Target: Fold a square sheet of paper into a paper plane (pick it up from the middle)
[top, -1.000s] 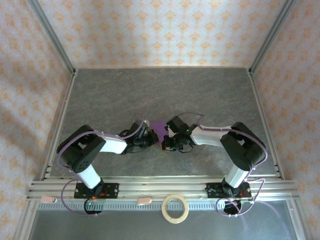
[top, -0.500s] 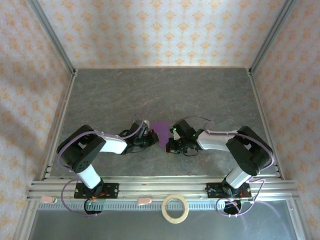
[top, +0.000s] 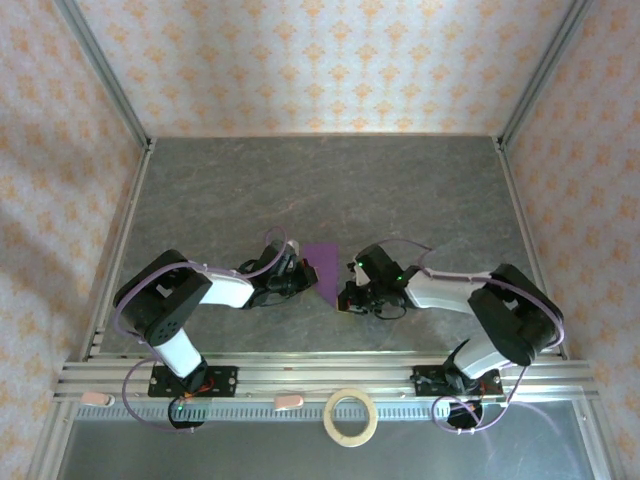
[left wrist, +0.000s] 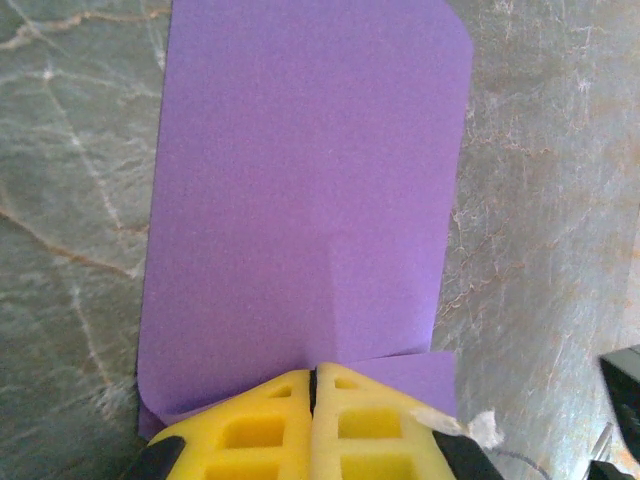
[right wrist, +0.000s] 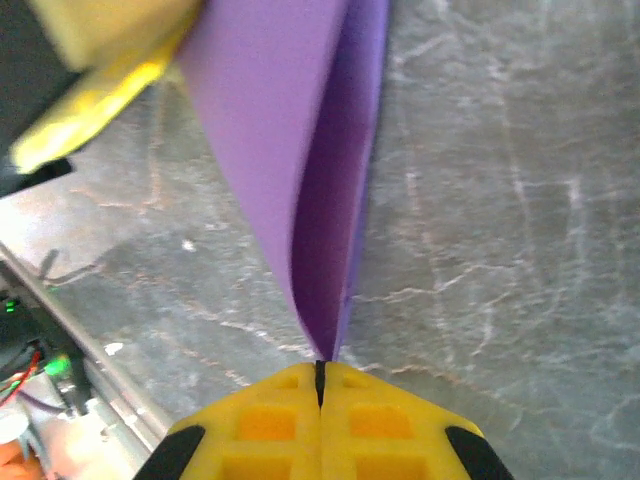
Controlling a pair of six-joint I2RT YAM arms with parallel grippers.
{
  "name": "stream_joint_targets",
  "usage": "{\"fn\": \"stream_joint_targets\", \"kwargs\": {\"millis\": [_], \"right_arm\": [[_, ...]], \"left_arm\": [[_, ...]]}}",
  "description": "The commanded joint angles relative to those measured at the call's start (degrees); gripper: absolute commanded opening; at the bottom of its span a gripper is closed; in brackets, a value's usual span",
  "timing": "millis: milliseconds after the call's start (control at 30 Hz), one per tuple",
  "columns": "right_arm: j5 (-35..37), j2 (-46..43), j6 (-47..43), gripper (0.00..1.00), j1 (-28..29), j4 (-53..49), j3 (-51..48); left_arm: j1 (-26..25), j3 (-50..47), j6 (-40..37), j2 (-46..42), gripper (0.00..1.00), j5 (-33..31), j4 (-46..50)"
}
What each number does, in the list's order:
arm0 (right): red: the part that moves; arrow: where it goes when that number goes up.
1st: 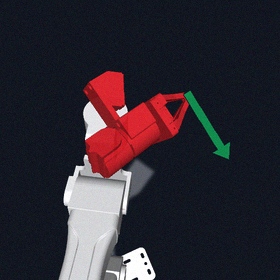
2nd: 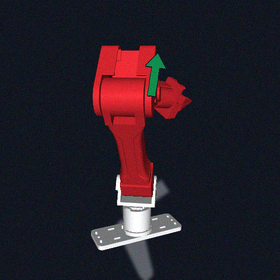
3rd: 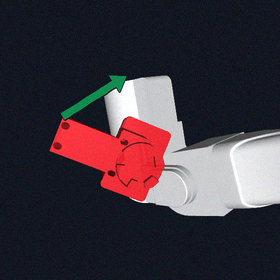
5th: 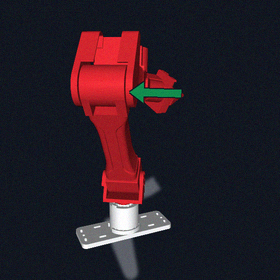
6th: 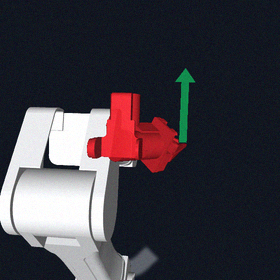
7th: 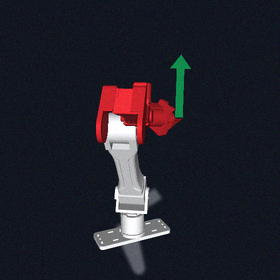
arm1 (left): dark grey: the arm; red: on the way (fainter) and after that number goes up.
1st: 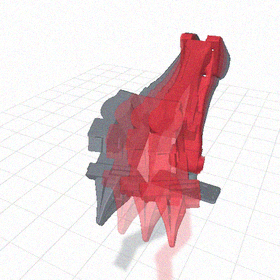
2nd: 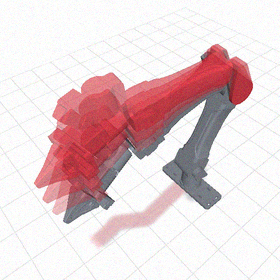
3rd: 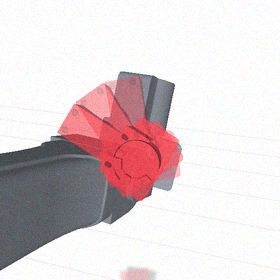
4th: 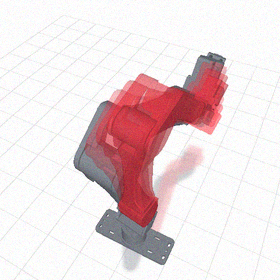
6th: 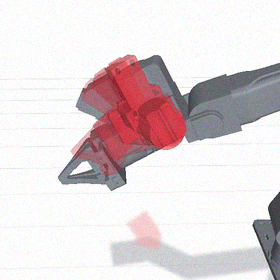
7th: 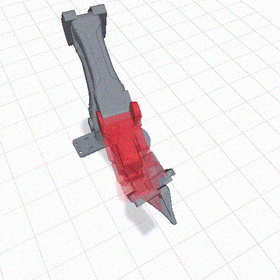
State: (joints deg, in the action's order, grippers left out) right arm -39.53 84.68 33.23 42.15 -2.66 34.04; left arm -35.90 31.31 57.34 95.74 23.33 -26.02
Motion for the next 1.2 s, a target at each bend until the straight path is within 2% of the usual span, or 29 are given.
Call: {"fn": "stream_joint_targets", "kwargs": {"millis": [0, 100, 233, 367, 633, 767, 967, 1167], "right_arm": [[-2.7, -2.0, 1.9, 0.00, -0.5, 0.8, 3.9], [-4.8, 2.4, 2.6, 0.00, -0.5, 2.3, 7.1], [-2.9, 10.2, 1.7, 0.00, -0.7, 1.6, 11.0], [-2.7, 14.6, 1.2, 0.00, -1.0, 1.8, 10.0], [-5.4, 11.5, 4.5, 0.00, -1.5, 7.6, -1.4], [-5.5, 11.8, 5.6, 0.00, -1.7, 9.0, -2.0], [-5.6, 12.2, 6.8, 0.00, -2.1, 11.0, -2.5], [-5.4, 12.4, 7.1, 0.00, -2.2, 11.0, -2.6]], "left_arm": [[0.0, -2.7, -1.1, 3.0, 0.00, -3.8, 9.1], [-0.1, -2.5, -1.3, 2.8, 0.00, -3.8, 9.2], [0.0, -2.2, -1.3, 2.9, 0.00, -3.5, 9.1], [0.0, -1.9, -1.6, 2.7, 0.00, -3.6, 9.2], [0.0, 1.2, -4.4, -1.6, 0.00, -3.1, 11.0], [0.0, 5.5, -6.2, -7.1, 0.02, -3.5, 14.0], [-1.6, 3.4, -1.3, -8.1, 0.00, 0.7, 8.7], [-3.3, -0.4, 3.2, -3.2, 0.00, 1.7, 2.7]]}}
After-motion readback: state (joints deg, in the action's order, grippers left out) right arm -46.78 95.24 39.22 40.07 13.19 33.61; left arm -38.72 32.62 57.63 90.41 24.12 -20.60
